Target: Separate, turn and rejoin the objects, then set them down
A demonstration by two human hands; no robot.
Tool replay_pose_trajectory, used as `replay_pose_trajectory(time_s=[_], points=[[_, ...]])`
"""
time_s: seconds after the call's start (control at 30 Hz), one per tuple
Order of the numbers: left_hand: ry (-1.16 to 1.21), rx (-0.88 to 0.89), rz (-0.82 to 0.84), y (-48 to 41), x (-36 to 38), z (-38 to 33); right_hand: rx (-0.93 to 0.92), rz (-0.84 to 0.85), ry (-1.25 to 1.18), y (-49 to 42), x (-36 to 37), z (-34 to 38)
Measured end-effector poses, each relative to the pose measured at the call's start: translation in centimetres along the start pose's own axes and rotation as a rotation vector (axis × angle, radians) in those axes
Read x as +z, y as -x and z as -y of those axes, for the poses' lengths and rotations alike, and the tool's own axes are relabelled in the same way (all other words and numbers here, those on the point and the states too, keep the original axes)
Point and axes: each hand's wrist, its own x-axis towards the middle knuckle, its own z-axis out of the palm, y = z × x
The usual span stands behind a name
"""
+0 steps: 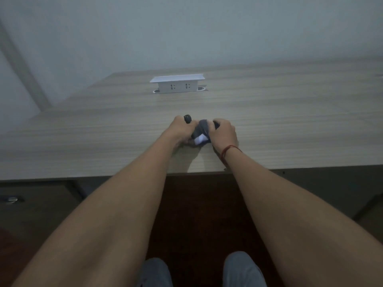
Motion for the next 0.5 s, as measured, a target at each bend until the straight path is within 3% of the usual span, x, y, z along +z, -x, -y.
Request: replay_pose_trajectory(time_s=[0.3, 0.5], points=[[0.107, 0.003, -0.381, 0.0, 0.8, 0.5, -0.067, 0.06, -0.052, 0.3, 0.1, -0.4], [0.256, 0.102, -0.468, -0.1, -0.1, 0.7, -0.106, 0.21, 0.011, 0.6, 0.2, -0.7]])
